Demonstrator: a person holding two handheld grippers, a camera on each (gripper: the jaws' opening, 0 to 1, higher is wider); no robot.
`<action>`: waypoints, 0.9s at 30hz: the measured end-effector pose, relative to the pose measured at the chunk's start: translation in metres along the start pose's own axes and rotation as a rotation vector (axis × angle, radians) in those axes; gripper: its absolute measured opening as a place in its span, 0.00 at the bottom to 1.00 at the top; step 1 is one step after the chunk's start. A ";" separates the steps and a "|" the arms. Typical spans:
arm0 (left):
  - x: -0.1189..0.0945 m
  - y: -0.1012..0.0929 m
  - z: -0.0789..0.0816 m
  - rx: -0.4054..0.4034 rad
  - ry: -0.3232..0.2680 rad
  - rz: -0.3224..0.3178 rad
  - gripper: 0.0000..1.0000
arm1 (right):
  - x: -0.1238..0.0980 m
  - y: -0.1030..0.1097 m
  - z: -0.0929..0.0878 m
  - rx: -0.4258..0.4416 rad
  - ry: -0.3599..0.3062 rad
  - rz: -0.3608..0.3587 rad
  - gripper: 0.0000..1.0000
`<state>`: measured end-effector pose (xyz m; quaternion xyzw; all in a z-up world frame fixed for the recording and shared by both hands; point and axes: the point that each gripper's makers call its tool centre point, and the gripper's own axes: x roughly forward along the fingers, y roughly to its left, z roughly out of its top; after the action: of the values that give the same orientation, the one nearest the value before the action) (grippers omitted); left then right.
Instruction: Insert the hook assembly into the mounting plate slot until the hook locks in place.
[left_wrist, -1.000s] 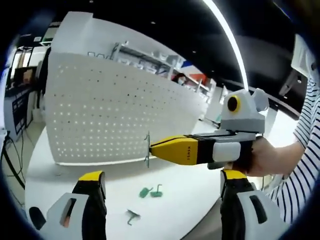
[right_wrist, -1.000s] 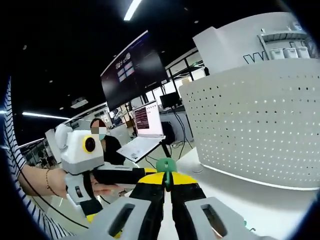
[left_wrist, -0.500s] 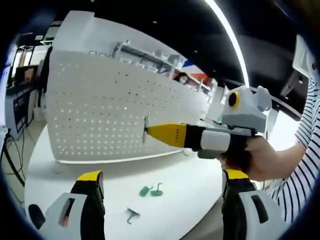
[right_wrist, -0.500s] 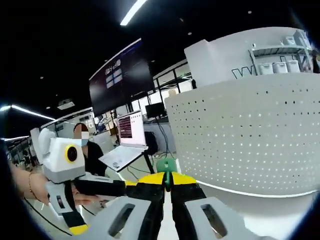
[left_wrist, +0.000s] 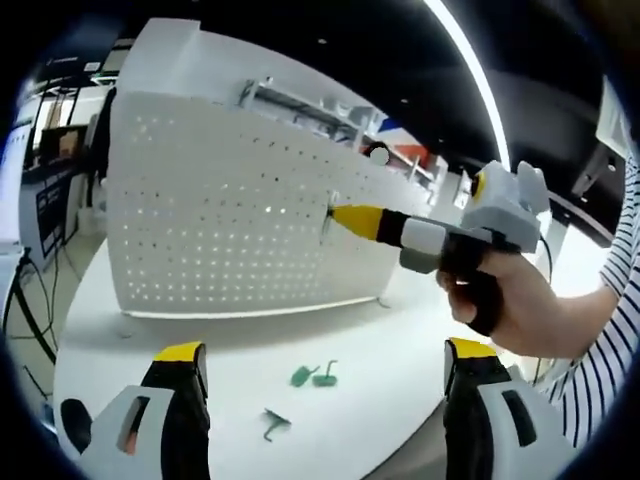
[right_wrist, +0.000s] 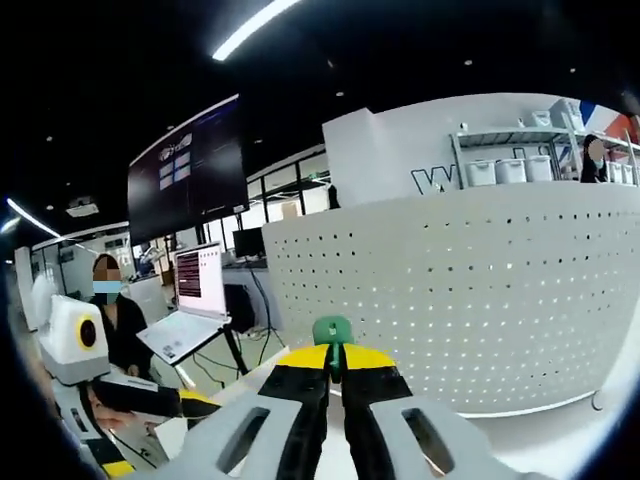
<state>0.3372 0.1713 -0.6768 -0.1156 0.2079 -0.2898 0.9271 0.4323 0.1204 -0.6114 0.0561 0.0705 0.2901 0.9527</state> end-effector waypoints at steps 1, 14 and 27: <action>0.000 0.000 0.000 -0.001 0.000 0.000 1.00 | 0.001 -0.002 0.001 0.001 -0.002 -0.007 0.00; 0.001 0.005 -0.004 -0.007 0.011 0.008 1.00 | 0.020 -0.037 0.012 -0.013 -0.048 -0.117 0.00; -0.001 0.014 -0.004 -0.025 0.015 0.013 1.00 | 0.037 -0.074 0.024 -0.064 -0.089 -0.237 0.00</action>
<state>0.3415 0.1823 -0.6851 -0.1236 0.2192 -0.2822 0.9258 0.5070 0.0784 -0.6029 0.0300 0.0248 0.1746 0.9839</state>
